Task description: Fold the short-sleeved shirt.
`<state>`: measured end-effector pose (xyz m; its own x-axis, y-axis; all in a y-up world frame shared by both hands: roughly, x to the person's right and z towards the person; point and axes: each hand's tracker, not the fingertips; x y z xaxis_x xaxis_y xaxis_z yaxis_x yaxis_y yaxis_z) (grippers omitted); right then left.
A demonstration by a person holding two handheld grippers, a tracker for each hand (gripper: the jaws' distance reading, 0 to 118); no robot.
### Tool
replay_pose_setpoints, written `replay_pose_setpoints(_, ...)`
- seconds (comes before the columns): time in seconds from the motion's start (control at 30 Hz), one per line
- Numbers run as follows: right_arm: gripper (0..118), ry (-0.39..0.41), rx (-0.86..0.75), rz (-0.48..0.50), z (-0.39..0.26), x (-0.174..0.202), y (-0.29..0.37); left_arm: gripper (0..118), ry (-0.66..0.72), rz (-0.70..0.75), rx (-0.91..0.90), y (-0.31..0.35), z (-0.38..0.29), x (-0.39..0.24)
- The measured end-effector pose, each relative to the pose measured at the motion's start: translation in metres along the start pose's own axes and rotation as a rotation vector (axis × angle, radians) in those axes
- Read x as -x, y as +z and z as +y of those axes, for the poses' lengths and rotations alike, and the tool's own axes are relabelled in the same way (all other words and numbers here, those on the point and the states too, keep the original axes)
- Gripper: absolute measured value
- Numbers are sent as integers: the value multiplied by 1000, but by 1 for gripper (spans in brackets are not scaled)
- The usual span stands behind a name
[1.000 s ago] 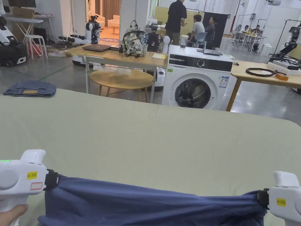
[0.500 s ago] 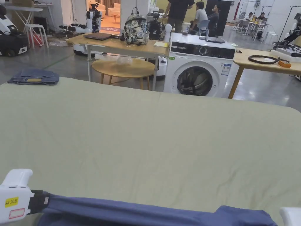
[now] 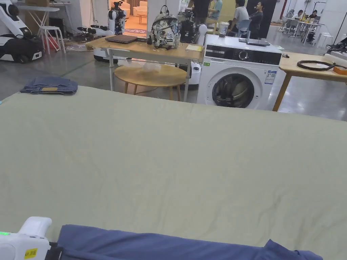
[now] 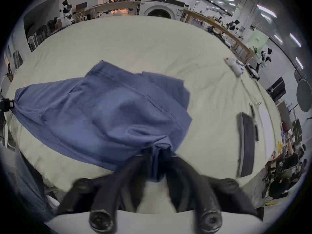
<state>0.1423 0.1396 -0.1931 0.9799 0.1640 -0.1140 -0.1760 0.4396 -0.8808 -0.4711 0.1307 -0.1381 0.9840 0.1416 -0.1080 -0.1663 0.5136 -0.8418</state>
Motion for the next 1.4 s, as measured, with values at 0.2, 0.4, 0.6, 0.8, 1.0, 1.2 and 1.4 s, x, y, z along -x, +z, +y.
replay_pose_setpoints(0.2,75,0,-131,-98,12,6,40,31,49,37,-117,22,12,-10)
replay_pose_setpoints(0.4,75,-64,-320,-56,34,30,71,31,35,5,-268,38,30,-45)
replay_pose_setpoints(0.6,37,-148,-621,50,54,76,85,31,-21,36,-476,40,47,-84)
replay_pose_setpoints(0.8,0,-188,-880,47,66,122,104,3,-81,171,-732,57,53,-115)
replay_pose_setpoints(1.0,0,-210,-942,82,78,137,114,0,-102,241,-852,84,54,-135)
replay_pose_setpoints(1.2,0,-195,-948,78,86,143,110,0,-146,259,-729,91,59,-112)
replay_pose_setpoints(1.4,0,-150,-949,71,87,152,106,0,-51,151,-457,73,61,-36)
